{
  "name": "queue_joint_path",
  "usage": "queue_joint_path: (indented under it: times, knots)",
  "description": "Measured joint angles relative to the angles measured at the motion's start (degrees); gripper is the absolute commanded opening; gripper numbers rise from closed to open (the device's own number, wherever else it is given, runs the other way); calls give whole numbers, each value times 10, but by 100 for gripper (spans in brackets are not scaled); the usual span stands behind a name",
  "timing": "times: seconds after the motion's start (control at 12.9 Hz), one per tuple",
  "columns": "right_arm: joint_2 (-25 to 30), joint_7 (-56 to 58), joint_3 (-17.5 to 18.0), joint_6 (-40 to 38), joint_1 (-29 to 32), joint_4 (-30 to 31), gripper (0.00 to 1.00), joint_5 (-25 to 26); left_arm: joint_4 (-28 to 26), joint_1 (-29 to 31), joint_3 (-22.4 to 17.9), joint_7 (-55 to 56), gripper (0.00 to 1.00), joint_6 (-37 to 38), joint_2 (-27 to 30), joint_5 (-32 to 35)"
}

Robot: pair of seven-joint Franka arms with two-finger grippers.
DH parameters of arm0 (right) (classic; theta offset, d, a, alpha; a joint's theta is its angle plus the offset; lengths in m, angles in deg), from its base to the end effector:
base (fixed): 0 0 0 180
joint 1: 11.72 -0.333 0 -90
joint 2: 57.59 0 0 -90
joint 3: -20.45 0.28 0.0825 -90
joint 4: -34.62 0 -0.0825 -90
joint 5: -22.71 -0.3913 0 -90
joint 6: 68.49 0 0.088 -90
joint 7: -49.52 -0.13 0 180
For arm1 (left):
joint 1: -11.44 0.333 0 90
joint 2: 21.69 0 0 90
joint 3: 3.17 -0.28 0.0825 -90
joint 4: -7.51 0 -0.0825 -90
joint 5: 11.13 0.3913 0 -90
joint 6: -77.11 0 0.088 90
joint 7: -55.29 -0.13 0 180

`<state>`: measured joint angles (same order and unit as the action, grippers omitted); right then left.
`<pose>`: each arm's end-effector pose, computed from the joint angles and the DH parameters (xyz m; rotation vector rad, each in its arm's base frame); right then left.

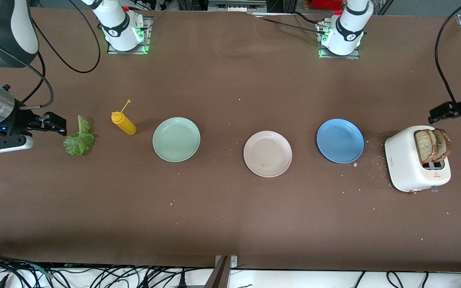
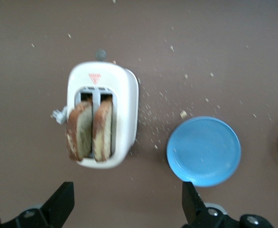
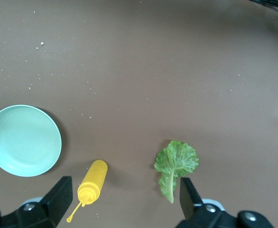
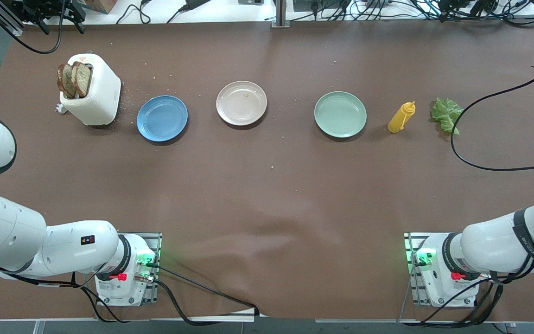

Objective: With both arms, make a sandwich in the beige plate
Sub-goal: 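Lower the left gripper onto a toast slice in the white toaster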

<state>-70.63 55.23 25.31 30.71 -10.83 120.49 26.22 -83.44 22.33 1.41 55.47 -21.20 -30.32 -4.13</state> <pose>0.6307 0.0326 0.4791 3.0881 0.2730 0.0082 0.6028 0.0832 0.4827 -3.0305 -0.1441 0.0416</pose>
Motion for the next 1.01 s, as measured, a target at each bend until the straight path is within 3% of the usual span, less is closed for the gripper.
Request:
queue_joint_path:
  times: [0.31,0.54,0.85,1.01]
  knots:
    - [-1,0,0,-14,0,3,100,0,-7,4,0,0,100,-83,-55,33]
    - [-1,0,0,-18,0,3,100,0,-58,22,0,-7,100,-138,-64,34]
    - [-9,1,1,-20,0,4,100,0,-130,43,0,-16,90,-218,-61,34]
    - [-15,0,0,-20,0,4,100,0,-141,43,0,-16,75,-223,-61,35]
